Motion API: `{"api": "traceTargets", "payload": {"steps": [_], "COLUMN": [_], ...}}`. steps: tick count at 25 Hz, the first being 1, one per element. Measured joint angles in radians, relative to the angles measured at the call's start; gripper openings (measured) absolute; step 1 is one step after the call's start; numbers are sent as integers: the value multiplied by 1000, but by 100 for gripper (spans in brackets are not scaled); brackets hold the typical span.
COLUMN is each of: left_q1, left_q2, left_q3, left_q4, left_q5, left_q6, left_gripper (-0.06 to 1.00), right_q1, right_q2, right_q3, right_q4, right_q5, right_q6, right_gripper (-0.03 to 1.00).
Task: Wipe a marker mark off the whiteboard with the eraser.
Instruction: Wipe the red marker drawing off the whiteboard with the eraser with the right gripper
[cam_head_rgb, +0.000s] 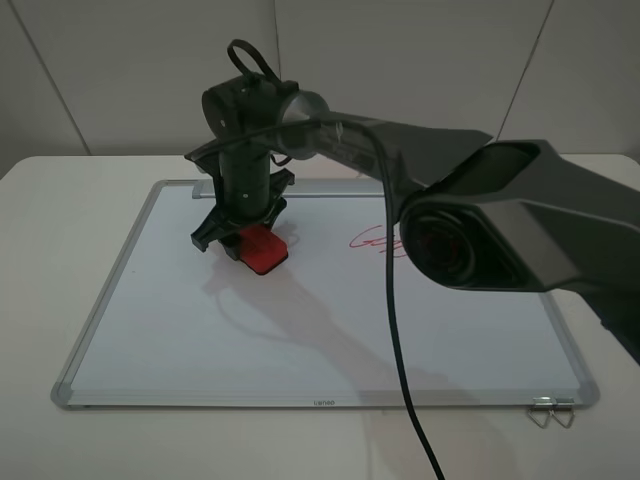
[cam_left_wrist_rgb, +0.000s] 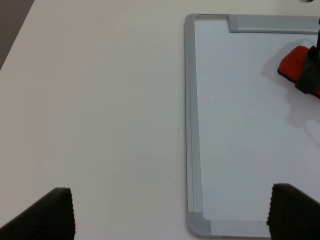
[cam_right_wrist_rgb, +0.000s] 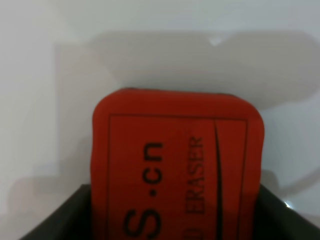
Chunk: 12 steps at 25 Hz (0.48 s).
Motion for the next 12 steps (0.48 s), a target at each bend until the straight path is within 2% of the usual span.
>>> {"api": "traceTargets", "payload": {"steps": [7,12], "left_q1": [0,0], "left_q2": [0,0], "left_q3": [0,0], "left_q4": [0,0], "left_q5": [0,0], "left_q6": [0,0], "left_gripper": [77,77], "right_q1": [-22,-77], "right_q2": [5,6], "right_q3": [-1,-3], "right_q4": [22,0], "right_q5": [-1,-5], "right_q6": [4,31], "right_gripper": [51,51]}}
